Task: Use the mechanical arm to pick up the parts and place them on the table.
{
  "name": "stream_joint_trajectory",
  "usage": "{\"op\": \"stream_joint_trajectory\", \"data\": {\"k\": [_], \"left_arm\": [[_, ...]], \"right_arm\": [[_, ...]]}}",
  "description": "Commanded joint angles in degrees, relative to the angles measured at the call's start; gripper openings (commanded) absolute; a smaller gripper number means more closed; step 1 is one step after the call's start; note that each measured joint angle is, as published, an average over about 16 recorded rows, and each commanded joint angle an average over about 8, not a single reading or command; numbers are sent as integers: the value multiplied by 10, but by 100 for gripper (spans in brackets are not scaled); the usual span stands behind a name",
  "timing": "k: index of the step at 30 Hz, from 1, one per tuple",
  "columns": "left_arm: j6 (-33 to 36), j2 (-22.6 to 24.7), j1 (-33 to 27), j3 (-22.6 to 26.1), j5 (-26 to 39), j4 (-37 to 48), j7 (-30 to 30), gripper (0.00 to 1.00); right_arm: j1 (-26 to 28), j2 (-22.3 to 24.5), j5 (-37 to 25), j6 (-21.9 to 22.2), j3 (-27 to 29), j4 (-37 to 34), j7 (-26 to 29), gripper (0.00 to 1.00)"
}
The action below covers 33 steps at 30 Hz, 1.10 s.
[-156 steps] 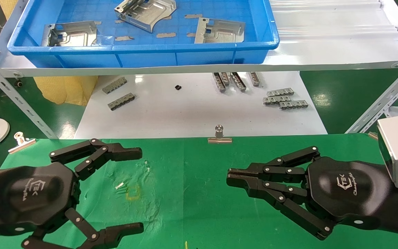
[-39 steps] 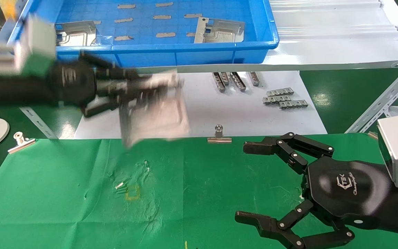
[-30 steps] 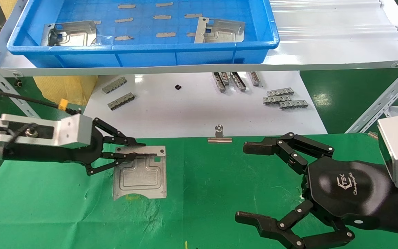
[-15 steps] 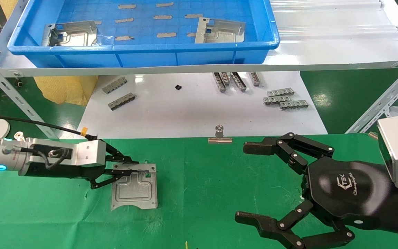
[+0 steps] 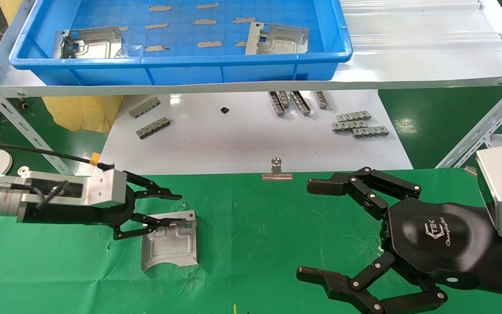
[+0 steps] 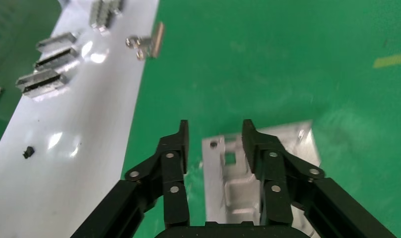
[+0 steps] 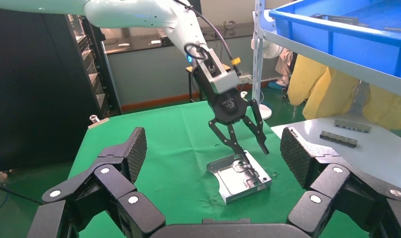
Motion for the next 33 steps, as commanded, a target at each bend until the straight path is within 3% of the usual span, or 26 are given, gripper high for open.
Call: {"op": "stream_joint_trajectory", "data": {"k": [1, 6, 16, 33], "left_arm": [[17, -4, 2, -7, -11, 6, -6, 100], [23, -10, 12, -21, -36, 15, -38, 100], [21, -13, 18, -24, -40, 4, -41, 100], [5, -71, 113, -85, -116, -183, -164, 100]], "right_arm": [[0, 0, 0, 0, 0, 0, 0, 100], [0, 0, 0, 0, 0, 0, 0, 100], [0, 0, 0, 0, 0, 0, 0, 100], [0, 0, 0, 0, 0, 0, 0, 100]]}}
